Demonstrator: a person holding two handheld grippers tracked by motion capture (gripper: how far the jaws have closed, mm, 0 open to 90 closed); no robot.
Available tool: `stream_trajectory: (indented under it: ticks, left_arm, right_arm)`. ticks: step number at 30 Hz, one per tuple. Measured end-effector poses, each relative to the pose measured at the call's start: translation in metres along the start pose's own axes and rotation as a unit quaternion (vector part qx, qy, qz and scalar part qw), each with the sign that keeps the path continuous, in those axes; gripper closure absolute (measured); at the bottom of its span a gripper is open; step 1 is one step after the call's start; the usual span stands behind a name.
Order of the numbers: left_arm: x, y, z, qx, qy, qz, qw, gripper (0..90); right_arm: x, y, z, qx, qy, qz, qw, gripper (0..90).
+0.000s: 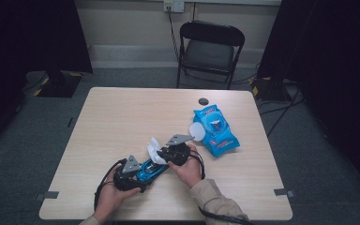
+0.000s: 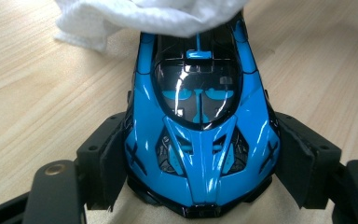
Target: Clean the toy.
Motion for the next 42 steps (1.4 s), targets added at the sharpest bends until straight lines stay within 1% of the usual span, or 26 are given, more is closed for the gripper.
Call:
stream_trajectory:
  ticks: [4, 6, 9, 15, 20, 27, 29, 33, 38, 42]
  left_arm:
    - [0.0, 0.0, 0.0, 0.0, 0.0, 0.0, 1.0, 25.6]
    - [0.0, 0.0, 0.0, 0.0, 0.0, 0.0, 1.0, 25.6]
    - [0.0, 0.0, 0.0, 0.0, 0.0, 0.0, 1.0, 25.6]
    - [0.0, 0.0, 0.0, 0.0, 0.0, 0.0, 1.0, 25.7]
    - [0.0, 0.0, 0.0, 0.0, 0.0, 0.0, 1.0, 25.6]
    - [0.0, 0.0, 0.0, 0.0, 0.0, 0.0, 1.0, 25.6]
    - [0.0, 0.0, 0.0, 0.0, 0.0, 0.0, 1.0, 25.6]
    - [0.0, 0.0, 0.0, 0.0, 0.0, 0.0, 1.0, 25.6]
    - [0.0, 0.0, 0.0, 0.0, 0.0, 0.0, 1.0, 25.6]
    - [0.0, 0.0, 0.0, 0.0, 0.0, 0.0, 1.0, 25.6]
  right_arm:
    - [0.001, 0.0, 0.005, -0.009, 0.005, -0.005, 0.9999, 88.1]
    - [0.0, 0.001, 0.008, -0.017, 0.005, -0.007, 0.9998, 88.1]
    - [0.0, 0.003, 0.011, -0.02, 0.002, -0.004, 0.9998, 88.0]
    - [0.0, 0.004, 0.012, -0.023, 0.007, -0.006, 0.9997, 88.0]
    - [0.001, 0.007, 0.015, -0.029, 0.004, -0.002, 0.9996, 88.0]
    - [0.005, 0.018, 0.02, -0.028, -0.007, 0.015, 0.9995, 88.0]
    - [0.008, 0.022, 0.021, -0.026, -0.011, 0.024, 0.9993, 88.0]
    - [0.015, 0.031, 0.018, -0.019, -0.009, 0.036, 0.9991, 88.0]
    - [0.02, 0.04, 0.013, -0.005, -0.006, 0.047, 0.9989, 88.0]
    - [0.02, 0.043, 0.007, 0.008, -0.006, 0.053, 0.9985, 88.0]
Point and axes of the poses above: each handheld gripper's, and its own axes: y roughly backward along the jaws, x roughly out of its top, z roughly to its right, the point moved 1 cm from there along -y, roughly forward along the jaws, and after that the axes turned 15 degrees about z, right-handed, at the moved point
